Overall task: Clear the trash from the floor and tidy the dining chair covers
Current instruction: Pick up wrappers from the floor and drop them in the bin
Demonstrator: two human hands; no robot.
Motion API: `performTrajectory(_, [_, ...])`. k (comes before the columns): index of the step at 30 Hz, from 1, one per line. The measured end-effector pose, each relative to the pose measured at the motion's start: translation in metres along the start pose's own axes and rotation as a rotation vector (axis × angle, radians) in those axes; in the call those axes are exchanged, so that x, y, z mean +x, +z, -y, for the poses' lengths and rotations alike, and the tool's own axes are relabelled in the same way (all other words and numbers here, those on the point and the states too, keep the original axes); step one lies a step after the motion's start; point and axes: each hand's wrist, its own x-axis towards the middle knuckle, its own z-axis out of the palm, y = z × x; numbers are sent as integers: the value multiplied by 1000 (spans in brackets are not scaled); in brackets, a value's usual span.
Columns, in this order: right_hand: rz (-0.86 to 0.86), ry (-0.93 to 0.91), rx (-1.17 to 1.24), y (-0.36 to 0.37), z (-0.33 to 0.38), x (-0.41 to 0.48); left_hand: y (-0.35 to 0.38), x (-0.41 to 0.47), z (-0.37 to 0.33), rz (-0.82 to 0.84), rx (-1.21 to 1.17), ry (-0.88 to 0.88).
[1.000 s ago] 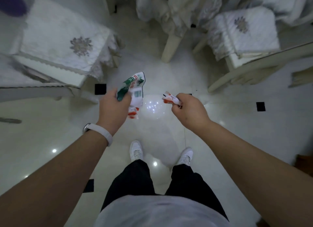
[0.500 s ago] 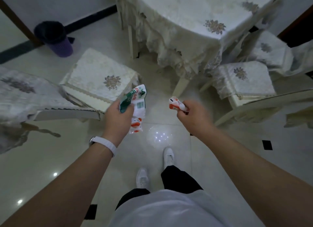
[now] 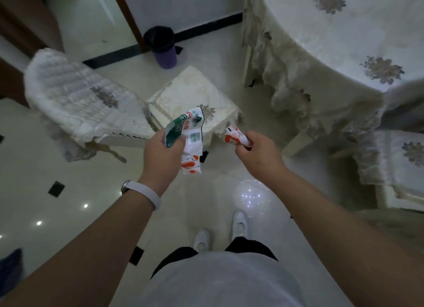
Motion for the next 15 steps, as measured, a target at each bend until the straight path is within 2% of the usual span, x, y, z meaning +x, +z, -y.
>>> performTrajectory(9, [238, -273, -13, 59, 77, 24, -83, -31, 24, -324, -74, -59])
performTrajectory(15, [277, -350, -83, 111, 125, 12, -149, -35, 61, -428, -98, -129])
